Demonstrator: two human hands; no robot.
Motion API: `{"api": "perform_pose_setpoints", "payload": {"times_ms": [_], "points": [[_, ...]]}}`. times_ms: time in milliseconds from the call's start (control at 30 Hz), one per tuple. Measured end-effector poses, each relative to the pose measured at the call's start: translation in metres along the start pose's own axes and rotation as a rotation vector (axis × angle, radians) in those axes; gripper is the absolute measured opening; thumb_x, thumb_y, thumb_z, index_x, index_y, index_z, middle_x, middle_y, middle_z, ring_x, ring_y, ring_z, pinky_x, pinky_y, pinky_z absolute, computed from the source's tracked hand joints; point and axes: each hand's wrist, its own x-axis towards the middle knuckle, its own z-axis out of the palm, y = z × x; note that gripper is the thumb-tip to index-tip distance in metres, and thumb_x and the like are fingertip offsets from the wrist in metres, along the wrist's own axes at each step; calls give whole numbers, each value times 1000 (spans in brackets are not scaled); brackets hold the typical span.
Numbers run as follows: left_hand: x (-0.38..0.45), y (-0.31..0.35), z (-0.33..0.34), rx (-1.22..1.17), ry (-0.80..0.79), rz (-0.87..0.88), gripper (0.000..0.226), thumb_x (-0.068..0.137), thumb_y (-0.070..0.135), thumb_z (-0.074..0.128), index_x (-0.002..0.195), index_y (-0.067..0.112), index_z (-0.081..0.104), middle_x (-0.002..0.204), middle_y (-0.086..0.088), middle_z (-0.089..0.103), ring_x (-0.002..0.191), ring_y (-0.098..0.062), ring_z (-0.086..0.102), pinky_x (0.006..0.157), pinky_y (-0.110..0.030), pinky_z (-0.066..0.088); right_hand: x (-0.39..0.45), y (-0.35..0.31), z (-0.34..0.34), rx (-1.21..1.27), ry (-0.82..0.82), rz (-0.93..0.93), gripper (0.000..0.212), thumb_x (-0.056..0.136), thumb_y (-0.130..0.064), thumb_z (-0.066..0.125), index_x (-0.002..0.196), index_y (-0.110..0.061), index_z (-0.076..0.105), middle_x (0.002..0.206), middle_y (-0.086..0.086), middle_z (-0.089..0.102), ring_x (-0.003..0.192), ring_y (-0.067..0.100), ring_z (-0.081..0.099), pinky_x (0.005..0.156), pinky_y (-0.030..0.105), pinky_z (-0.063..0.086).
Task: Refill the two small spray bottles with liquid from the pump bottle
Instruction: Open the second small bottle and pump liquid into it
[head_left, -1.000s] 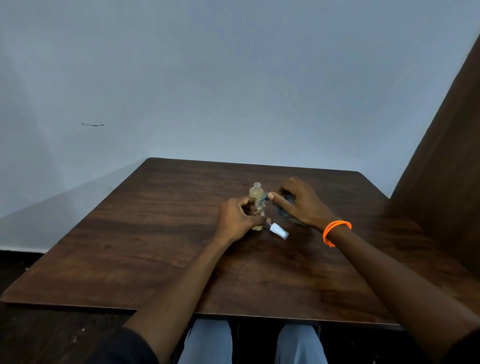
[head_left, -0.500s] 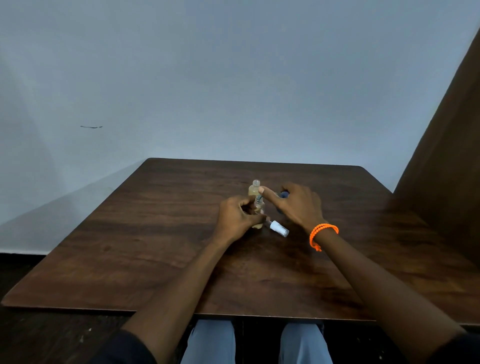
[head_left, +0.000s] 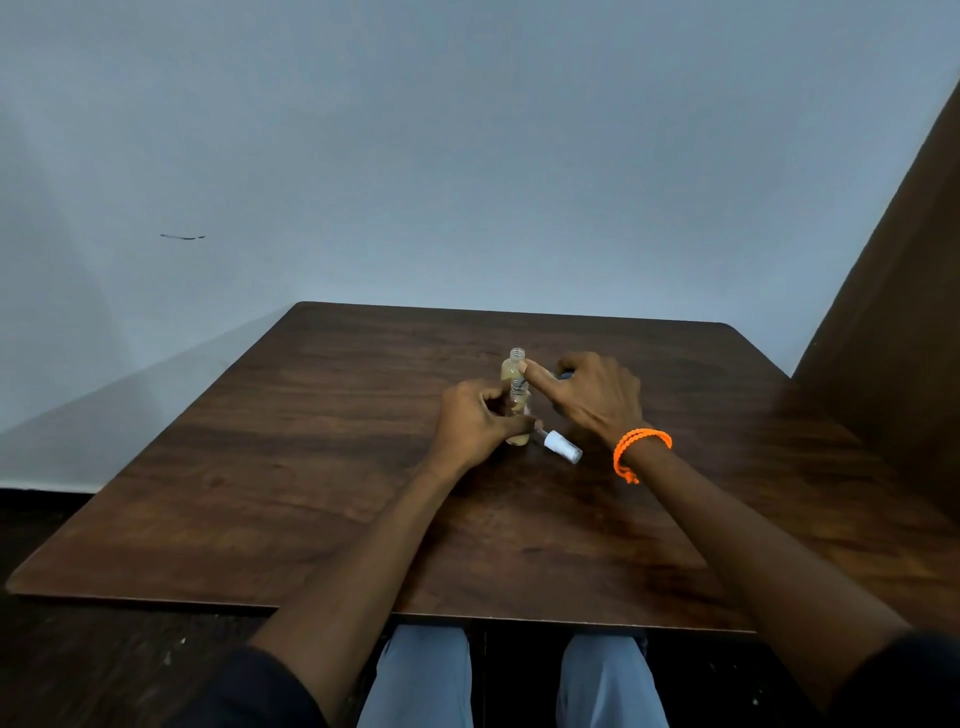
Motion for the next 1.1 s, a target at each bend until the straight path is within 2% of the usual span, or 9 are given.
{"api": "perform_pose_setpoints", "payload": {"times_ms": [100,200,233,300,400,633,800,967,1100], "points": [[0,4,-4,3,-45,-12,28,69,24,101,91,15,85,81,2,79,71,-7,71,63,-17,49,-2,-1,-2,5,0,5,82,73,-94,28,62,-20,64,59,-3,61,65,24,60,60,33,44],[4,11,-12,-212,-187,-140,51,78,19,96,126,18,79,107,6,81,94,0,75,78,-13,56,-4,-2,-4,5,-3,-4,82,76,-92,26,61,-20,60,59,-2,61,63,23,58,59,32,38],[8,14,-14,-346,-183,-168,56,84,15,91,136,19,73,117,5,79,104,-3,75,86,-18,60,-3,0,-5,2,-11,-11,79,81,-88,27,61,-19,60,59,-2,61,63,23,57,59,32,37],[20,23,-16,-533,-66,-183,44,98,11,75,141,14,68,122,-4,77,107,-12,75,89,-25,62,-2,1,-7,17,-52,-18,67,98,-71,35,60,-20,56,56,-4,57,62,23,52,57,32,29],[44,39,-7,-562,81,-155,31,112,19,51,130,4,72,105,-8,74,89,-14,68,75,-22,58,0,5,-7,11,-90,-40,55,107,-53,36,67,-21,56,59,-5,53,65,22,51,53,30,20],[72,51,33,-475,44,-66,67,111,55,38,88,10,82,64,4,70,60,-6,59,59,-20,44,0,3,-6,22,-64,-30,61,110,-48,25,73,-15,61,59,-5,50,73,31,59,64,38,37],[68,46,31,-417,8,45,79,109,58,28,80,4,80,62,-4,63,61,-12,56,61,-26,43,-1,-2,-3,87,-24,-32,64,110,-51,23,57,-22,46,57,-1,52,67,31,59,64,42,46],[70,42,25,-381,64,51,69,109,58,33,76,20,79,66,-5,71,67,-19,65,65,-31,49,-1,-3,-2,132,-41,-52,61,111,-48,27,59,-22,46,55,-2,49,61,24,53,59,36,33],[67,39,21,-251,75,103,54,113,44,49,75,22,80,65,-2,74,63,-14,69,61,-30,51,2,4,-6,300,-144,-95,50,110,-50,35,82,-19,62,64,-6,60,64,8,51,60,35,33]]}}
